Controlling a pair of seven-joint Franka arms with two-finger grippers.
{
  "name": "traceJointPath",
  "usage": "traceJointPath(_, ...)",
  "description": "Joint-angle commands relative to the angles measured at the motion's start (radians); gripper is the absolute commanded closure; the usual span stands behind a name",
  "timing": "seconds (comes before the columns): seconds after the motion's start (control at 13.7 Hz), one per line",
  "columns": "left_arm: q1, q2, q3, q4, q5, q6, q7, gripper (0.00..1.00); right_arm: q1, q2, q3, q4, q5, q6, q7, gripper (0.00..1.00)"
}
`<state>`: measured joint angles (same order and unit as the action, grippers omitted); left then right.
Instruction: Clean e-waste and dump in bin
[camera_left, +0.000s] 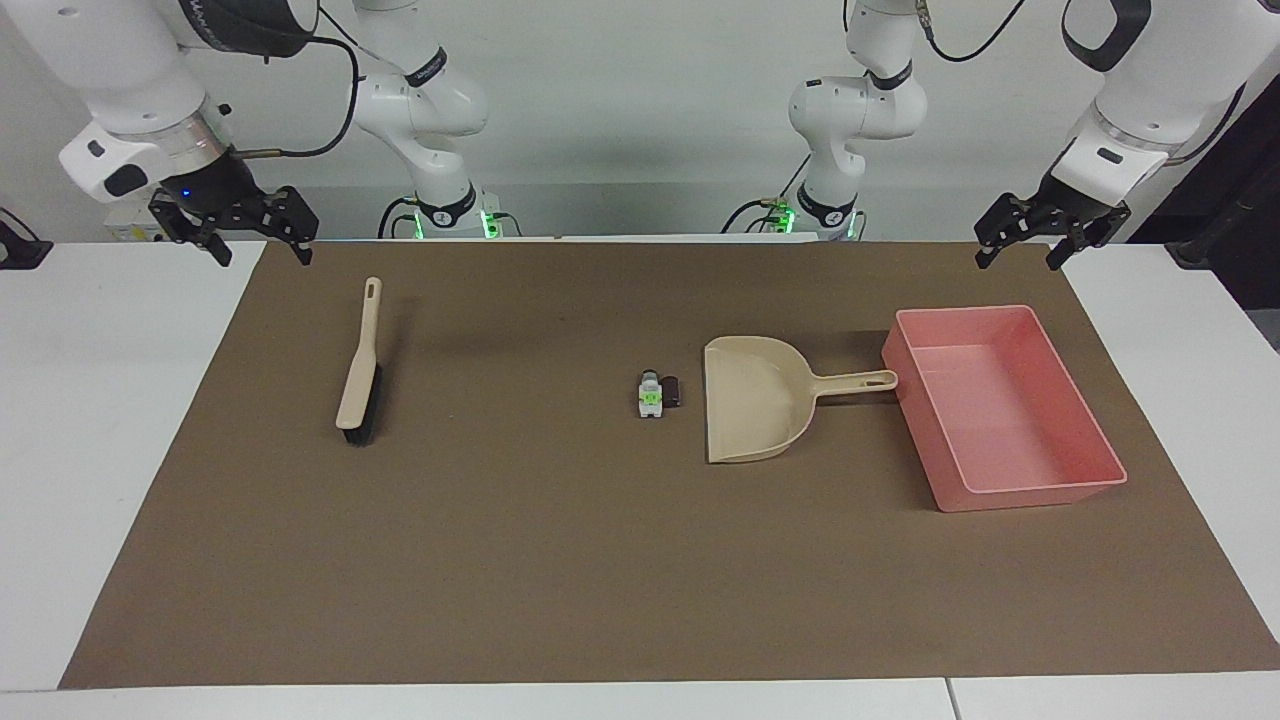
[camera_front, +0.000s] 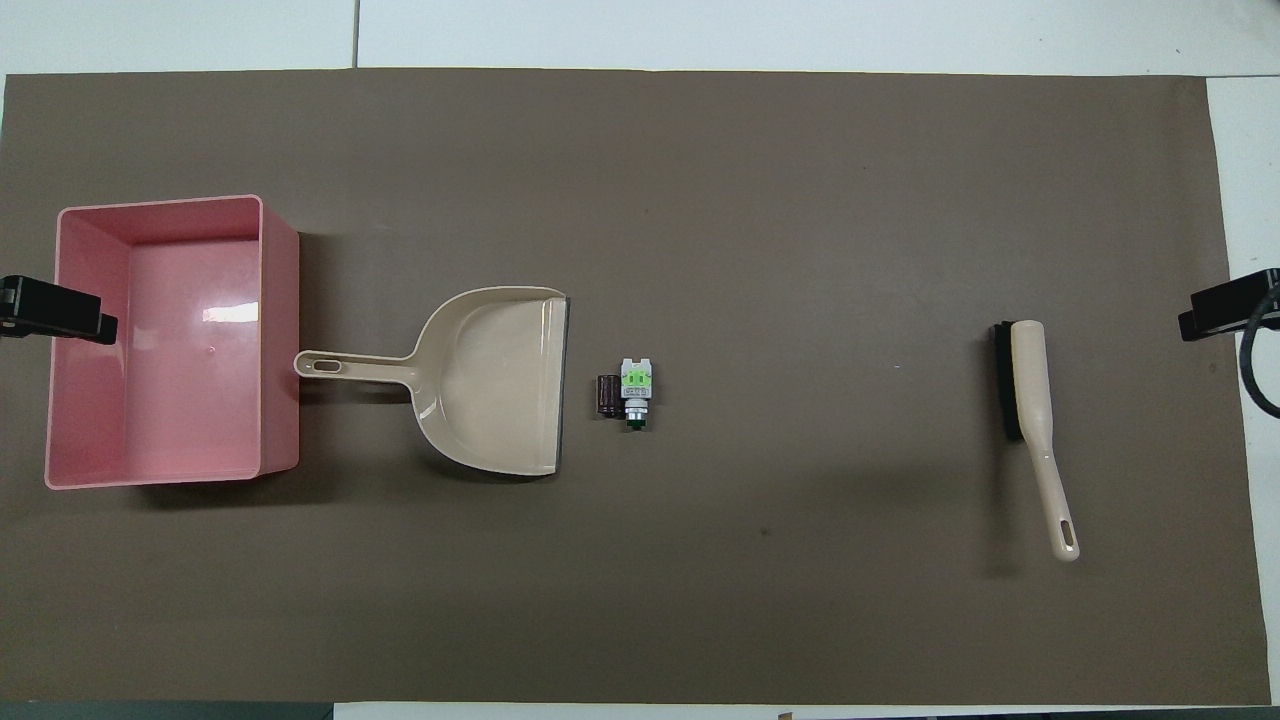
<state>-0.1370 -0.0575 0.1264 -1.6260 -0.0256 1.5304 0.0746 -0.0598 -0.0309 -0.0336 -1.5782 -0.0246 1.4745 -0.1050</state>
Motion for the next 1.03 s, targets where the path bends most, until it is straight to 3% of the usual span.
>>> traceJointPath(0.0,0.008,-0.03,-0.001,-0.034,0.016,-0.009,-0.015,0.0,-0.008,-0.018,0.008,-0.023,0.017,0.015,0.01,0.01)
traceJointPath(0.15,0.008,-0.03,0.002,-0.032,0.015,-0.009,-0.01,0.01,0.0,-0.023,0.009,-0.045,0.017,0.02,0.016,0.01)
traceJointPath(0.29,0.007,-0.03,-0.001,-0.032,0.016,0.0,0.042,0.01,0.011,-0.087,0.011,-0.176,0.018,0.103,0.016,0.01)
traceJointPath(0.51,-0.003,-0.03,-0.002,-0.037,0.01,0.014,0.381,0.01,0.012,-0.124,0.012,-0.248,0.02,0.081,0.007,0.01)
traceJointPath(0.81,-0.057,-0.035,-0.005,-0.07,0.01,0.069,0.73,0.01,0.011,-0.268,0.011,-0.598,0.026,0.314,0.005,0.01)
traceJointPath(0.95,-0.073,-0.048,-0.005,-0.124,0.01,0.125,0.89,0.01,0.008,-0.259,0.009,-0.689,0.026,0.357,0.005,0.01)
